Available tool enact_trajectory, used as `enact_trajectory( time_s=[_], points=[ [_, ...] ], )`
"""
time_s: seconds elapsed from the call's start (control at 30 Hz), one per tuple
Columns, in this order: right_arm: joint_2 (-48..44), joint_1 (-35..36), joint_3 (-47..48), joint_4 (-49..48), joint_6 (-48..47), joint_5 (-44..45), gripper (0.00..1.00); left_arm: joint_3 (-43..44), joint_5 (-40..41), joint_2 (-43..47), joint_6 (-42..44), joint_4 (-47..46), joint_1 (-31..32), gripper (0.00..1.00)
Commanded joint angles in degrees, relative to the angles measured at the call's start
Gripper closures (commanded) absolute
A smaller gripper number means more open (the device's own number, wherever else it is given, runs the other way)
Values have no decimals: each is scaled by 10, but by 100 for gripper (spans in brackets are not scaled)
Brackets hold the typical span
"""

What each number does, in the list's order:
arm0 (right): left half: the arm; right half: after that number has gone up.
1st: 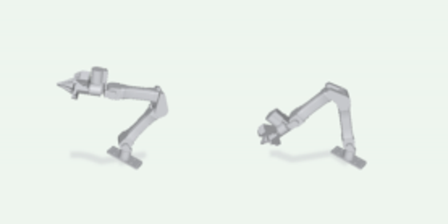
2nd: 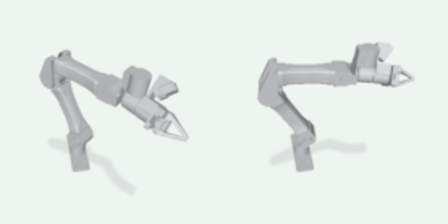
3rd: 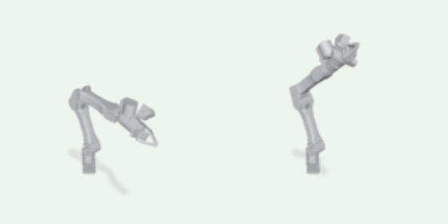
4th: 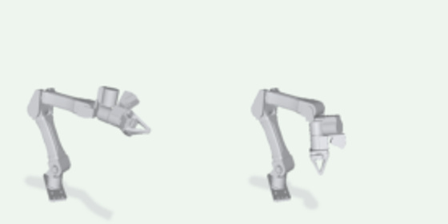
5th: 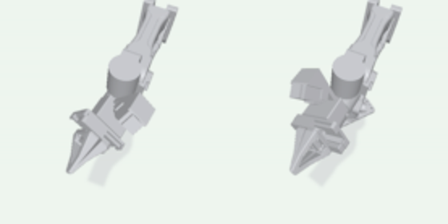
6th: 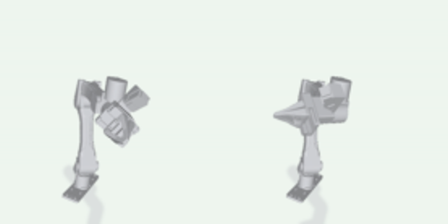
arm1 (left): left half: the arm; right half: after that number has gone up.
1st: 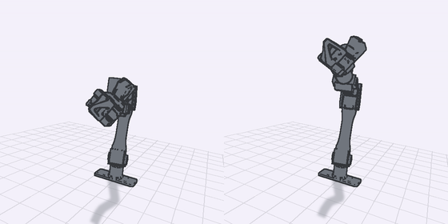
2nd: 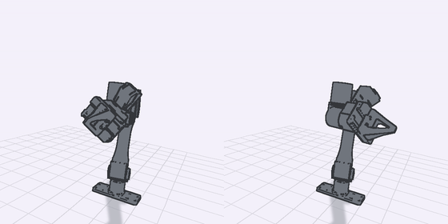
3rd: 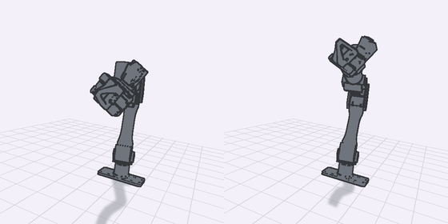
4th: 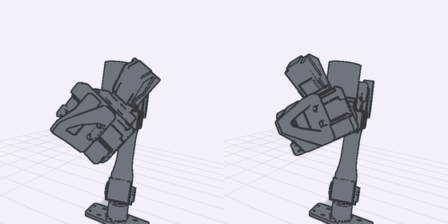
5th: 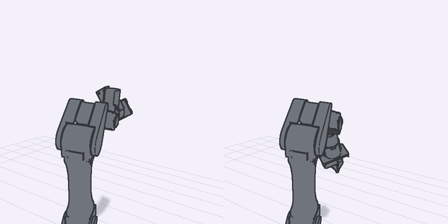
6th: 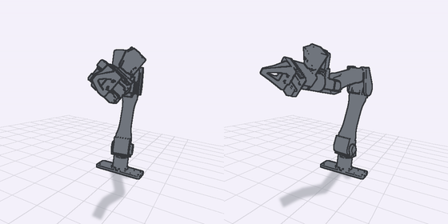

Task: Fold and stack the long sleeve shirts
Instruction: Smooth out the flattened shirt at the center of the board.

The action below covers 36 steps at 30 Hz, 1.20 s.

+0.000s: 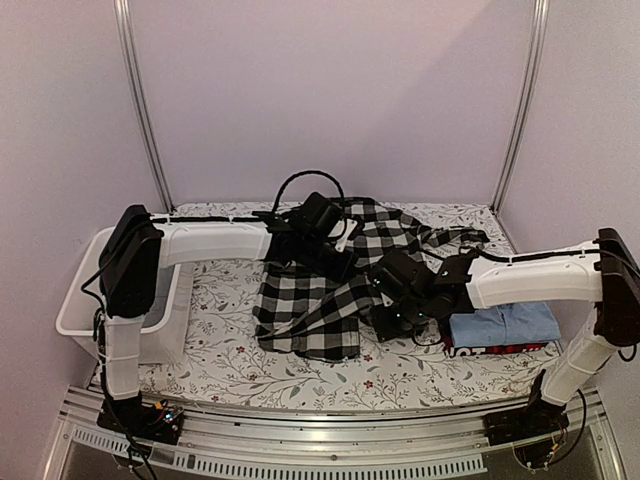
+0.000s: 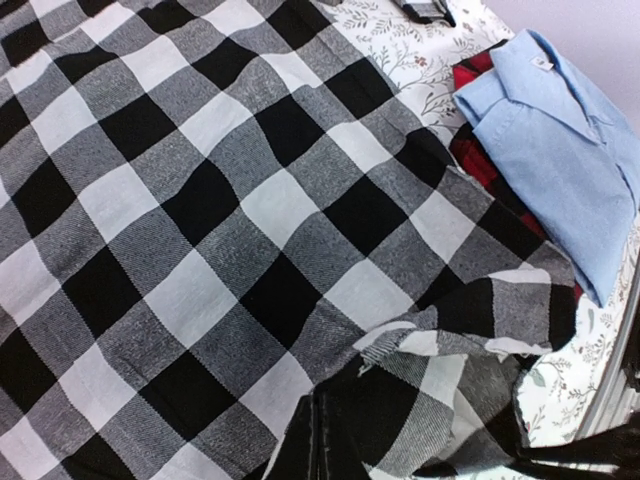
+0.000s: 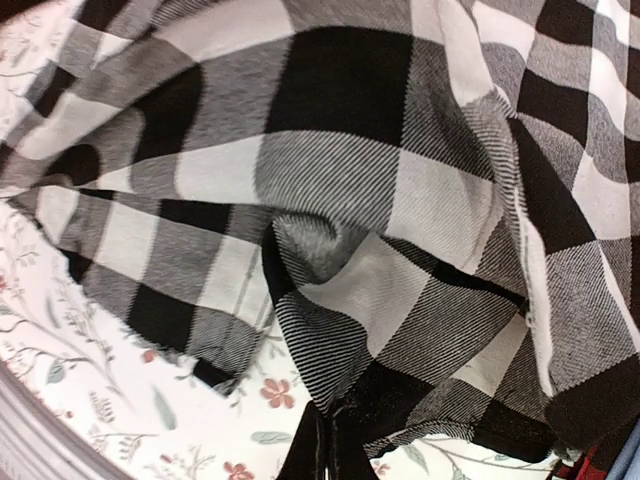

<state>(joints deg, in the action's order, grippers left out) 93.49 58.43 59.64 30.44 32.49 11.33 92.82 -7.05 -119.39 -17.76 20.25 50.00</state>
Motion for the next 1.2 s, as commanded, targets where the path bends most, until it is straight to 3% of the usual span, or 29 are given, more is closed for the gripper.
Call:
enact_trajectory(
  time_s=[0.0,0.17,0.3,0.33,0.43,0.5,0.67,0.9,1.03,1.17],
  points=[
    [-51,-10,13,14,-33,-72,100,-10,-4,16,4,-19,-11,100],
    [-73,-22,8,14,-35,-101,100,-9,-8,18,4,-20,-13,100],
    [-66,-26,6,38,-45,-97,92,-9,-12,18,6,-20,-13,100],
    [-54,-26,6,51,-43,-87,88,-9,-13,18,5,-20,-13,100],
    [-39,-31,-5,70,-25,-64,63,-9,-17,18,5,-20,-12,100],
    [-42,-32,-1,75,-9,-53,56,-8,-18,18,6,-20,-13,100],
    [-41,1,48,40,6,-46,61,-7,-19,17,6,-21,-13,100],
    [92,31,140,76,38,22,61,-8,-11,18,6,-17,-13,100],
    [127,31,148,94,70,51,59,-11,-7,21,8,-16,-16,100],
    [134,32,138,76,100,56,51,-12,-9,19,6,-16,-17,100]
  ],
)
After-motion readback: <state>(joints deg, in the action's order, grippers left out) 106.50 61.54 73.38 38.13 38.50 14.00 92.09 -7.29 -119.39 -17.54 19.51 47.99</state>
